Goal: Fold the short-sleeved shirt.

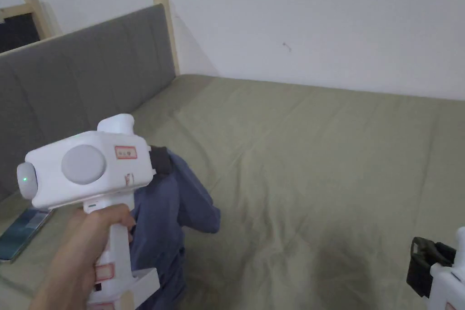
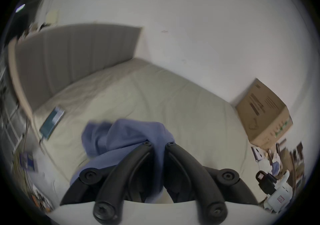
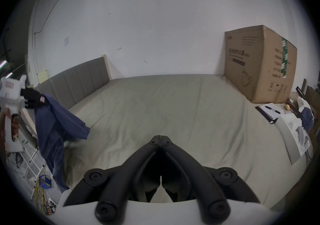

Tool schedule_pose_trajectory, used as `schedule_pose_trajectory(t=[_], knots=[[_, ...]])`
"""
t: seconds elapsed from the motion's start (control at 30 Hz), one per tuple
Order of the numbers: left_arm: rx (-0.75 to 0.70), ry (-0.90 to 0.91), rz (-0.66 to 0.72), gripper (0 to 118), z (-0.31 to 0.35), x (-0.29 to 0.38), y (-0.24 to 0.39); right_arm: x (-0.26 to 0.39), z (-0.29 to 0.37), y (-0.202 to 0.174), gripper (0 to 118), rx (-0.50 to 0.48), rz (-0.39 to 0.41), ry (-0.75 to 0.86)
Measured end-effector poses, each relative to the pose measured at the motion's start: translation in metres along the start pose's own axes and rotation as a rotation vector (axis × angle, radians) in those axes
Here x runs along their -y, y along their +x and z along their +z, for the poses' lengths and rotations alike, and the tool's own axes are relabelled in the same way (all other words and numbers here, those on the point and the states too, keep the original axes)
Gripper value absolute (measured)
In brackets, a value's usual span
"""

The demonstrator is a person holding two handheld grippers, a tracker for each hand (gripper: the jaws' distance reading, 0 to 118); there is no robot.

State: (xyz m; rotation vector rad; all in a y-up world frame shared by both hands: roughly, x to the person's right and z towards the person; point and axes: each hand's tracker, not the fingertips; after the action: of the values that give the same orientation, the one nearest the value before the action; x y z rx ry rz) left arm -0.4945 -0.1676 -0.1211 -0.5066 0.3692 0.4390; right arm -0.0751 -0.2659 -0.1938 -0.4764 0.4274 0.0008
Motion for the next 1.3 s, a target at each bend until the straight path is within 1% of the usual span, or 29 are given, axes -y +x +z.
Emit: schedule_pose_trajectory(t=[0.1, 0.13, 0.23, 0.3, 0.33, 0.4, 0.43, 0.5, 0.57, 0.6, 0.63, 0.67, 0.73, 0.83, 0.93, 0.97, 1.0, 1.03, 1.07, 1.1, 1.13, 1.2, 1.3], knots=[[0.200, 0.023, -0.043, 5, 0.000, -0.015, 0.056, -0.006, 0.016, 0.024, 0, 0.058, -0.035, 0.038], [0.244, 0.035, -0.061, 5, 0.002, -0.016, 0.078, -0.007, 0.021, 0.032, 0, 0.069, -0.043, 0.043], [0.366, 0.025, -0.230, 5, 0.014, -0.008, 0.157, -0.011, 0.038, 0.059, 0, 0.143, -0.078, 0.075], [0.467, -0.006, -0.338, 5, 0.010, 0.008, 0.201, -0.010, 0.050, 0.079, 0, 0.186, -0.114, 0.091], [0.490, -0.029, -0.358, 5, 0.004, 0.019, 0.217, -0.009, 0.055, 0.088, 0, 0.201, -0.133, 0.098], [0.531, -0.121, -0.348, 5, -0.014, 0.051, 0.250, -0.008, 0.068, 0.104, 0, 0.238, -0.182, 0.107], [0.548, -0.164, -0.381, 5, -0.025, 0.070, 0.264, -0.006, 0.072, 0.112, 0, 0.253, -0.197, 0.109], [0.558, -0.253, -0.427, 5, -0.058, 0.121, 0.289, -0.001, 0.081, 0.127, 0, 0.297, -0.224, 0.104], [0.561, -0.450, -0.420, 5, -0.093, 0.176, 0.303, 0.005, 0.088, 0.140, 0, 0.328, -0.236, 0.089], [0.558, -0.548, -0.425, 5, -0.113, 0.207, 0.300, 0.009, 0.092, 0.147, 0, 0.340, -0.239, 0.082], [0.537, -0.603, -0.426, 5, -0.122, 0.229, 0.302, 0.012, 0.095, 0.151, 0, 0.356, -0.245, 0.078], [0.527, -0.623, -0.463, 5, -0.126, 0.250, 0.303, 0.015, 0.097, 0.156, 0, 0.373, -0.257, 0.070], [0.498, -0.633, -0.466, 5, -0.126, 0.271, 0.299, 0.019, 0.099, 0.166, 0, 0.387, -0.282, 0.056], [0.500, -0.639, -0.446, 5, -0.131, 0.274, 0.296, 0.024, 0.095, 0.175, 0, 0.403, -0.310, 0.040], [0.491, -0.633, -0.431, 6, -0.135, 0.265, 0.287, 0.026, 0.087, 0.176, 0, 0.399, -0.324, 0.022], [0.488, -0.631, -0.428, 8, -0.135, 0.262, 0.284, 0.026, 0.085, 0.174, 0, 0.393, -0.325, 0.014], [0.497, -0.632, -0.422, 14, -0.136, 0.259, 0.281, 0.026, 0.082, 0.171, 0, 0.386, -0.322, 0.009], [0.504, -0.628, -0.421, 30, -0.134, 0.255, 0.278, 0.026, 0.079, 0.169, 0, 0.379, -0.318, 0.003], [0.513, -0.613, -0.410, 69, -0.131, 0.251, 0.273, 0.025, 0.076, 0.166, 0, 0.367, -0.312, -0.004], [0.520, -0.587, -0.385, 98, -0.128, 0.245, 0.267, 0.024, 0.073, 0.162, 0, 0.355, -0.303, -0.009], [0.522, -0.567, -0.370, 117, -0.121, 0.239, 0.265, 0.023, 0.070, 0.159, 0, 0.348, -0.296, -0.015], [0.532, -0.491, -0.316, 117, -0.108, 0.217, 0.248, 0.020, 0.064, 0.151, 0, 0.322, -0.276, -0.025], [0.486, -0.463, -0.307, 116, -0.093, 0.189, 0.221, 0.014, 0.053, 0.138, 0, 0.276, -0.246, -0.039]])
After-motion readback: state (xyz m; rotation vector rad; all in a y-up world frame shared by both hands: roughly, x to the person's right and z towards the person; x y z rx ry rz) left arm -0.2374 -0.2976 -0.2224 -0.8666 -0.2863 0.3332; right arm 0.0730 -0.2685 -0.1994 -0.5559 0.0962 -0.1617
